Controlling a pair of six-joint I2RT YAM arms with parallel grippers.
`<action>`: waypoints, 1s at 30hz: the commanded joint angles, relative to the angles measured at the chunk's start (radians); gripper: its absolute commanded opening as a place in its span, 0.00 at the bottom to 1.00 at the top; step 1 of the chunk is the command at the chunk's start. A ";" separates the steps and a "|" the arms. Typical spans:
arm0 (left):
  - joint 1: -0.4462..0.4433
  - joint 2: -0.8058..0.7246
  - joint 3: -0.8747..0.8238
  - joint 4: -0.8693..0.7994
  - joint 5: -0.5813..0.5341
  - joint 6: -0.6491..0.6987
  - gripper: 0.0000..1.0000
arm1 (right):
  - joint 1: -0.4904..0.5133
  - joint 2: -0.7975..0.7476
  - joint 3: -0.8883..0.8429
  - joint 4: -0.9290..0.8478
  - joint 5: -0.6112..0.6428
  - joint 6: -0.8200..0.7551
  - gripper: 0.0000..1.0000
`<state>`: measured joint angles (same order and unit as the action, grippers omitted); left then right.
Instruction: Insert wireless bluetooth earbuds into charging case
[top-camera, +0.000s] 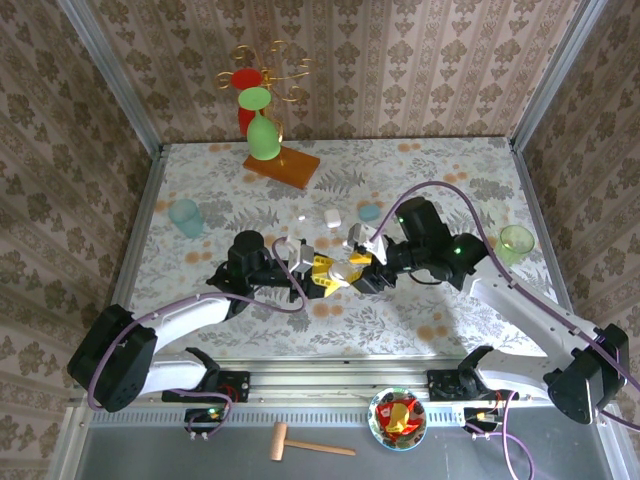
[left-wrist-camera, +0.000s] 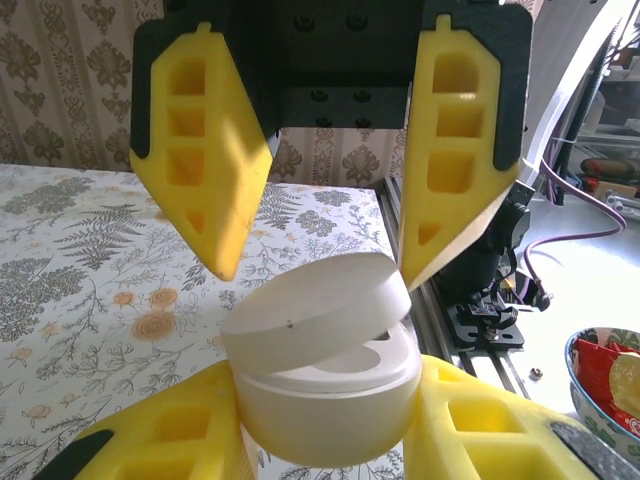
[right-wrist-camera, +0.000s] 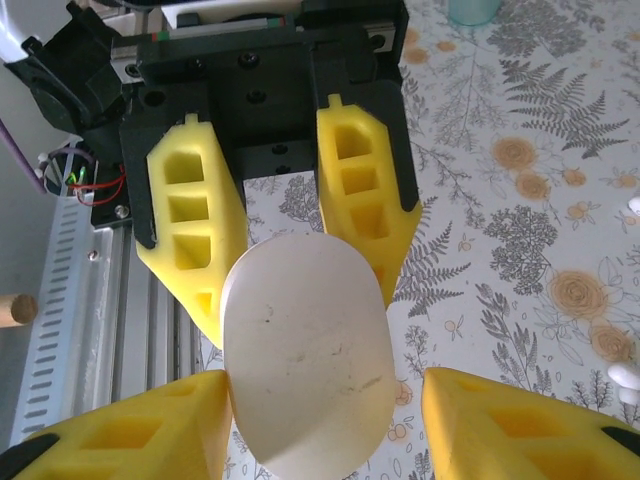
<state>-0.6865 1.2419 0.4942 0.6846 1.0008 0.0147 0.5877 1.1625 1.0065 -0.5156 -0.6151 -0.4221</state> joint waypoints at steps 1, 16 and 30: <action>-0.002 -0.006 0.003 0.025 0.053 0.015 0.24 | -0.015 -0.018 -0.015 0.044 0.010 0.023 0.52; 0.004 -0.019 -0.012 0.038 0.050 0.013 0.24 | -0.043 -0.029 -0.019 0.111 0.057 0.095 0.53; 0.092 0.025 -0.086 0.285 -0.019 -0.100 0.25 | -0.043 -0.201 -0.107 0.290 -0.006 0.237 0.71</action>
<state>-0.6113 1.2495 0.4236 0.8513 0.9913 -0.0311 0.5468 0.9871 0.9173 -0.2928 -0.5964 -0.2363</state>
